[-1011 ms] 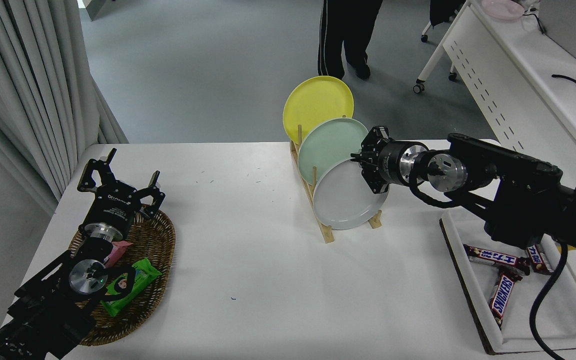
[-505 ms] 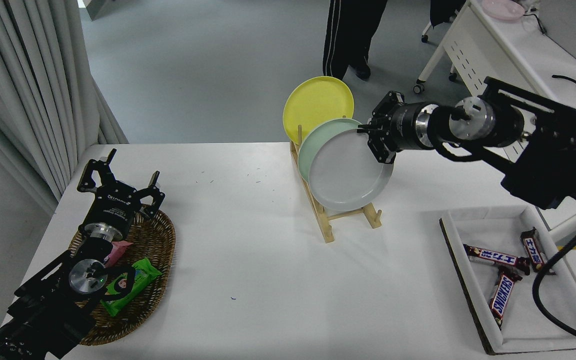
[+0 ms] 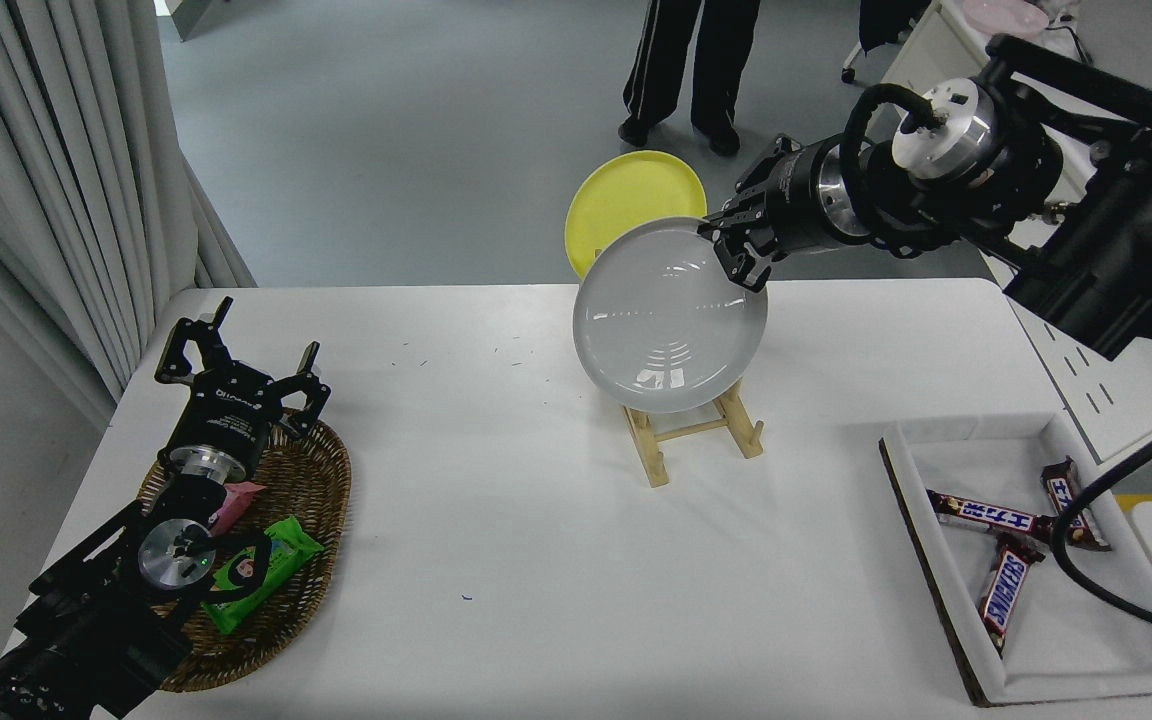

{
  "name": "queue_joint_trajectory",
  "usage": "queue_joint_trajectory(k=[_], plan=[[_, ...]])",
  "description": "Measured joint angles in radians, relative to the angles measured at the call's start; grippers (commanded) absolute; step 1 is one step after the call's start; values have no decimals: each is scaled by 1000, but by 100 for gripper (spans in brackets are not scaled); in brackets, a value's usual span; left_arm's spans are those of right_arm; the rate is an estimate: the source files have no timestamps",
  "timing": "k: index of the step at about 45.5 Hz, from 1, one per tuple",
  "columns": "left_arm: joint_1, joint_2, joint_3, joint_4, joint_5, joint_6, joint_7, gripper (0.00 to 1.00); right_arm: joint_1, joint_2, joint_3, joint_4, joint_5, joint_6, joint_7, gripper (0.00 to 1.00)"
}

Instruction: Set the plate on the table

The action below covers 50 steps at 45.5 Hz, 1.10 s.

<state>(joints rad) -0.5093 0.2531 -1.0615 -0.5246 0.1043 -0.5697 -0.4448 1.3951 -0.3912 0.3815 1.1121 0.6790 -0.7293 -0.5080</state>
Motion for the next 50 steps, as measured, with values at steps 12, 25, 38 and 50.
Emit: queue_joint_trajectory(k=[12, 25, 38, 50], plan=[[0, 0, 0, 0, 0, 0, 0, 100, -168, 11, 153, 30, 86, -40, -5, 0], [0, 0, 0, 0, 0, 0, 0, 100, -390, 18, 252, 24, 149, -52, -6, 0], [0, 0, 0, 0, 0, 0, 0, 100, -557, 60, 276, -14, 179, -56, -3, 0], [0, 0, 0, 0, 0, 0, 0, 100, -641, 127, 284, -93, 188, -56, -2, 0]])
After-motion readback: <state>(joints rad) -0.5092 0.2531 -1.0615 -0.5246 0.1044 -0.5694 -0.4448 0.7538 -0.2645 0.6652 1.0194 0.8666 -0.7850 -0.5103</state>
